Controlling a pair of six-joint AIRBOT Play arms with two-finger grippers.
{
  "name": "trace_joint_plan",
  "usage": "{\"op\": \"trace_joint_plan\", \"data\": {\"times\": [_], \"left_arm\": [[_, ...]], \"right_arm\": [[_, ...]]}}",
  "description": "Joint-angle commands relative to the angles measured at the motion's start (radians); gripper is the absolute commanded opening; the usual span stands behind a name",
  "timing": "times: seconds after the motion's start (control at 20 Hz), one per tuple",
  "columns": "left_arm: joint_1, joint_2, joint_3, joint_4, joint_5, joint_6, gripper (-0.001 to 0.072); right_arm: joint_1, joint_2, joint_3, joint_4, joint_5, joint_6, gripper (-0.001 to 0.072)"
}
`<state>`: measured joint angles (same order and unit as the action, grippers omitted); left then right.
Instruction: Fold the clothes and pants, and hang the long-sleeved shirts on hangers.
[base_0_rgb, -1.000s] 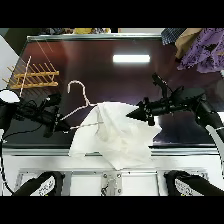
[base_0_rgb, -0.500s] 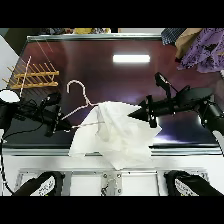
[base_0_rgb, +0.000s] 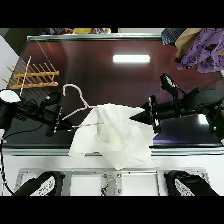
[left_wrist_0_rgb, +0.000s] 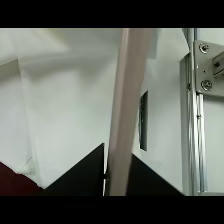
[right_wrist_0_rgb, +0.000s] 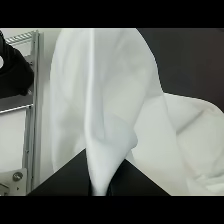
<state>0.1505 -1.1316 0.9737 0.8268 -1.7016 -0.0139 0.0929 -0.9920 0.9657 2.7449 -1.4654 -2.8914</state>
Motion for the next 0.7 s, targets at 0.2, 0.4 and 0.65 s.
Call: {"op": "trace_joint_plan", "data": {"times": [0.2,0.4,0.65], "left_arm": [[0.001,0.000,0.000,0.011,0.014,-0.138,0.0343],[0.001,0.000,0.001,0.011,0.086,-0.299,0.0453],[0.001,0.000,0.059,0.010,0.136,-0.415,0.0452]], "right_arm": [[0.000,0.006,0.001,0.000,-0.022,-0.133,0.0014],[0.000,0.006,0.001,0.000,-0.022,-0.133,0.0015],[0.000,0.006,0.001,-0.004,-0.022,-0.131,0.0015]]}}
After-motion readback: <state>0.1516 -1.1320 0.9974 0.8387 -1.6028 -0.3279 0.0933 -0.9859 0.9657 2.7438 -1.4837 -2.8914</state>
